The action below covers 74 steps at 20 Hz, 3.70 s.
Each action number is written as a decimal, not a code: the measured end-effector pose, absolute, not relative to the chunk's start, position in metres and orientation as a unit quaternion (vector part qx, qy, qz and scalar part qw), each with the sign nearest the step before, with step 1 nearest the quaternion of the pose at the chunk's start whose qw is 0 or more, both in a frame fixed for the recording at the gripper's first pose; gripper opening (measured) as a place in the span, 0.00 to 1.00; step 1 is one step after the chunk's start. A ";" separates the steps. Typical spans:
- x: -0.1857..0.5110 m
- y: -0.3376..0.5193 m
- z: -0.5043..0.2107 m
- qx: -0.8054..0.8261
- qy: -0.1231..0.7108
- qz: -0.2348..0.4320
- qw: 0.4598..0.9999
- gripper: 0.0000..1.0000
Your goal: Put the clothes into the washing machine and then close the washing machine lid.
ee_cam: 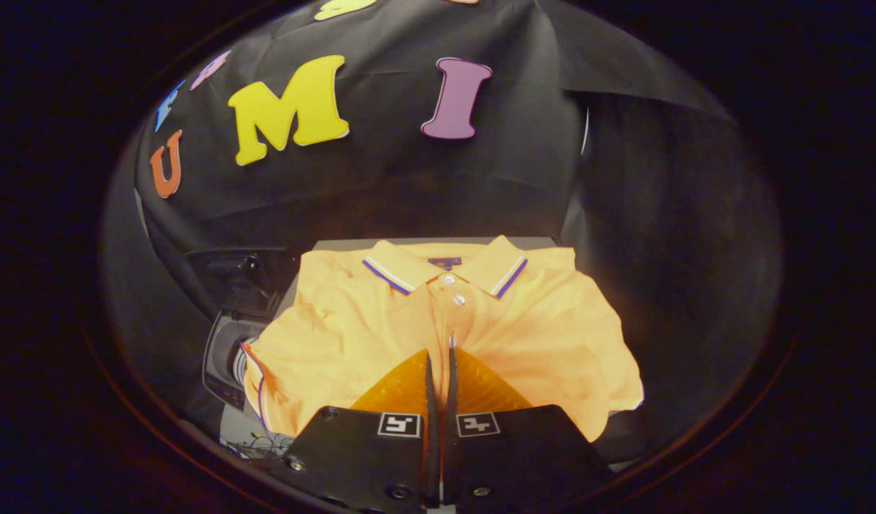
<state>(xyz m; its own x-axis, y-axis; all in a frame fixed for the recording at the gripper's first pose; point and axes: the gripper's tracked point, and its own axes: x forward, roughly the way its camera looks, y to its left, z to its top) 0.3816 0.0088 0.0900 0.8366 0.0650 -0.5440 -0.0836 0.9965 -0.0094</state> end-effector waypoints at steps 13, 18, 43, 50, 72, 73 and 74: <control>0.373 0.065 0.166 -0.013 0.232 0.082 0.969 0.05; 0.372 0.106 0.180 -0.021 0.222 0.109 0.969 0.05; 0.349 0.315 0.176 -0.063 0.226 0.265 0.935 0.05; 0.340 0.369 0.171 -0.073 0.231 0.304 0.921 0.05; 0.371 0.425 0.083 -0.075 0.301 0.313 0.898 0.05; 0.374 0.424 0.076 -0.074 0.306 0.311 0.897 0.05; 0.377 0.425 0.068 -0.073 0.313 0.308 0.895 0.05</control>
